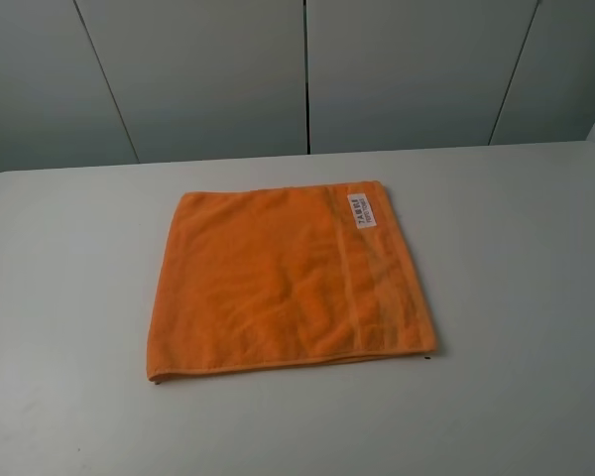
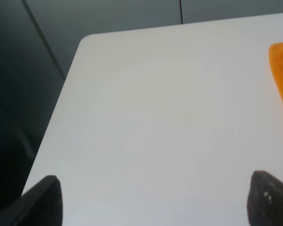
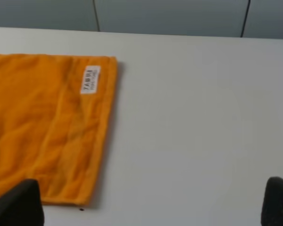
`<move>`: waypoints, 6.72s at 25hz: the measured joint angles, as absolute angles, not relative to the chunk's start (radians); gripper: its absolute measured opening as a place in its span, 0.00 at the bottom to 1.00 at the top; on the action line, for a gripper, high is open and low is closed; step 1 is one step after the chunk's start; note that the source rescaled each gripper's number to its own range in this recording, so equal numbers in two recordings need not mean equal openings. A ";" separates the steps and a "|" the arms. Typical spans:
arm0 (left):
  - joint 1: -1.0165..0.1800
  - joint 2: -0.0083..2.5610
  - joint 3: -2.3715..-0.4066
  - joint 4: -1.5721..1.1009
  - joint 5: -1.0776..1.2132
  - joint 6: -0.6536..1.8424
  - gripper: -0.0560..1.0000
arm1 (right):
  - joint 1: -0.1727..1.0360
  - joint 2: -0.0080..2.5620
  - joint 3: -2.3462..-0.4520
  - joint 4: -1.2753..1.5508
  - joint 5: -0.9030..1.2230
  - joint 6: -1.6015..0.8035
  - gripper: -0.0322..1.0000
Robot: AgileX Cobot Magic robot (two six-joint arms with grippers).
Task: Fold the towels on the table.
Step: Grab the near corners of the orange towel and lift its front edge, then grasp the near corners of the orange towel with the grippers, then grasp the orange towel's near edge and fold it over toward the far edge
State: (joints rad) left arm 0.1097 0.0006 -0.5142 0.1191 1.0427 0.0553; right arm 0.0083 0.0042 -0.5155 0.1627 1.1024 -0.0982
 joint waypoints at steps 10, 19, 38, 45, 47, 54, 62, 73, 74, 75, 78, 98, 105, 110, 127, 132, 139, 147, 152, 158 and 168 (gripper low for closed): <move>0.110 0.327 -0.523 -0.043 0.832 0.180 1.00 | 0.009 0.101 -0.524 0.243 0.965 -0.187 1.00; 0.110 1.014 -0.651 -0.313 0.761 0.603 1.00 | 0.078 0.697 -0.624 0.330 0.878 -0.715 1.00; -0.327 1.558 -0.875 -0.302 0.720 1.227 1.00 | 0.654 1.555 -0.753 0.220 0.824 -0.949 1.00; -0.420 1.558 -0.773 -0.239 0.614 1.209 1.00 | 0.677 1.636 -0.755 0.216 0.739 -0.951 1.00; -0.420 1.558 -0.709 -0.249 0.542 1.207 1.00 | 0.677 1.654 -0.755 0.195 0.710 -0.952 1.00; -0.444 1.558 -0.661 -0.305 0.441 1.207 1.00 | 0.677 1.728 -0.755 0.100 0.623 -0.954 1.00; -0.551 1.558 -0.661 -0.187 0.419 0.974 1.00 | 0.677 1.773 -0.755 0.000 0.599 -0.935 1.00; -0.593 1.598 -0.661 -0.144 0.490 0.941 1.00 | 0.677 1.773 -0.755 -0.010 0.528 -0.931 1.00; -0.602 1.613 -0.661 -0.144 0.484 0.941 0.99 | 0.677 1.773 -0.755 -0.010 0.528 -0.933 1.00; -0.608 1.627 -0.661 -0.142 0.483 0.941 0.99 | 0.677 1.773 -0.755 -0.014 0.528 -0.933 1.00; -0.614 1.680 -0.661 -0.140 0.487 0.941 0.99 | 0.677 1.773 -0.755 -0.022 0.528 -0.936 1.00; -0.614 1.764 -0.661 -0.140 0.468 0.943 0.99 | 0.677 1.840 -0.755 -0.015 0.511 -0.944 1.00; -0.614 1.796 -0.661 -0.130 0.447 0.943 0.92 | 0.677 1.863 -0.760 -0.013 0.507 -0.944 1.00; -0.614 1.798 -0.661 -0.137 0.436 0.941 0.71 | 0.677 1.888 -0.773 -0.007 0.525 -0.946 1.00; -0.614 1.802 -0.661 -0.163 0.411 0.938 0.28 | 0.677 1.896 -0.776 0.011 0.508 -0.938 0.59; -0.614 1.802 -0.661 -0.163 0.411 0.941 0.06 | 0.677 1.898 -0.777 0.000 0.458 -0.917 0.04; -0.614 1.798 -0.661 -0.155 0.423 0.943 0.06 | 0.677 1.890 -0.779 0.000 0.468 -0.904 0.04; -0.614 1.663 -0.661 -0.053 0.480 0.922 0.06 | 0.677 1.814 -0.815 -0.032 0.593 -0.902 0.04; -0.614 1.564 -0.661 0.051 0.505 0.850 0.06 | 0.677 1.779 -0.867 -0.108 0.667 -0.859 0.04; -0.614 1.486 -0.661 0.231 0.505 0.681 0.06 | 0.677 1.775 -0.919 -0.200 0.695 -0.779 0.04; -0.617 1.470 -0.661 0.510 0.446 0.410 0.06 | 0.684 1.775 -1.024 -0.361 0.739 -0.718 0.04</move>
